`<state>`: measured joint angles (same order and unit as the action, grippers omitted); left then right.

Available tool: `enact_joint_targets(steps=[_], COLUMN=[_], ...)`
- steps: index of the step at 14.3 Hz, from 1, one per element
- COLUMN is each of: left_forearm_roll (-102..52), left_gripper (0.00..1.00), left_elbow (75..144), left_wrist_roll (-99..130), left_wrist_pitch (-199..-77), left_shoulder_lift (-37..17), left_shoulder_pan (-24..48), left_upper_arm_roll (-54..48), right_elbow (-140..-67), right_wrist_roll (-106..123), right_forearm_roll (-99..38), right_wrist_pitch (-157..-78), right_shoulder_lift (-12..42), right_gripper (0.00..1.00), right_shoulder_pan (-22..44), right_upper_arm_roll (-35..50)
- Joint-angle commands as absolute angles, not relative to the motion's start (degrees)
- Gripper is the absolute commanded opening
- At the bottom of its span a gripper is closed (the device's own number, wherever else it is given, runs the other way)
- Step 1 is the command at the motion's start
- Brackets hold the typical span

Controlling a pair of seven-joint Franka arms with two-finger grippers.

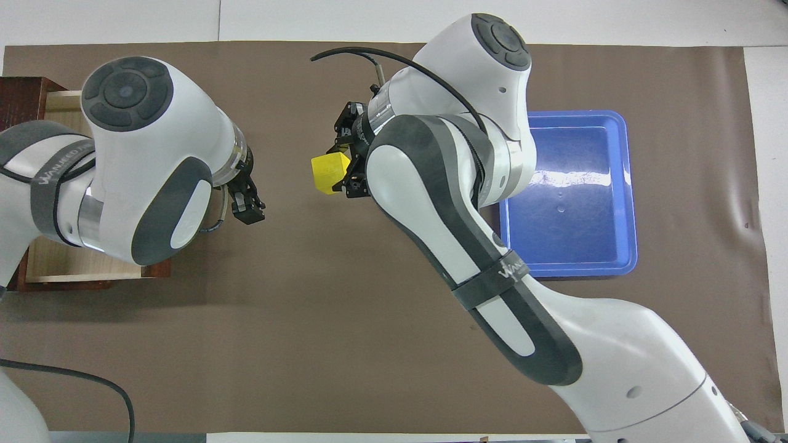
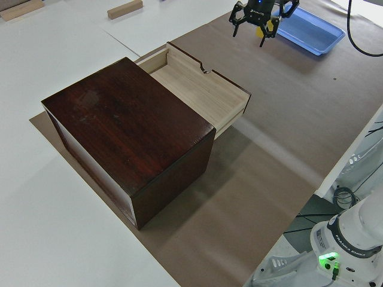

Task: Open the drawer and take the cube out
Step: 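Move the cube over the blue tray with the right gripper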

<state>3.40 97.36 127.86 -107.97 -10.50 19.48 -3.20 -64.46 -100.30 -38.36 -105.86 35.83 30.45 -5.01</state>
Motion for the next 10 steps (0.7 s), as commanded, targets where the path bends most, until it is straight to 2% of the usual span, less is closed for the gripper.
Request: enact_joint_targets(steps=[1,5,8,10], left_forearm_roll=[3.34,3.43,3.52,3.6], left_gripper=[1.0,1.0,1.0,1.0], left_elbow=[102.73,105.9,105.91,106.0], left_wrist_roll=[122.1,114.71,108.48,105.48], left_wrist_pitch=[-108.28,-111.7,-113.55,-114.52], left_shoulder_lift=[-7.39,-6.42,-6.68,-6.68], left_shoulder_pan=[16.01,10.91,6.7,4.67], left_upper_arm_roll=[-3.6,-3.52,-3.52,-3.52], right_elbow=[-65.3,-66.18,-70.74,-73.72], right_wrist_roll=[-96.26,-88.45,-80.87,-78.32], right_forearm_roll=[-39.55,-41.3,-44.73,-44.74], right_wrist_pitch=[-102.41,-97.49,-96.07,-95.71], right_shoulder_lift=[33.05,32.26,30.33,29.45], right_gripper=[0.0,0.0,0.0,0.0], right_shoulder_pan=[24.8,14.18,5.91,2.83], right_upper_arm_roll=[-4.39,-4.13,-4.22,-4.39])
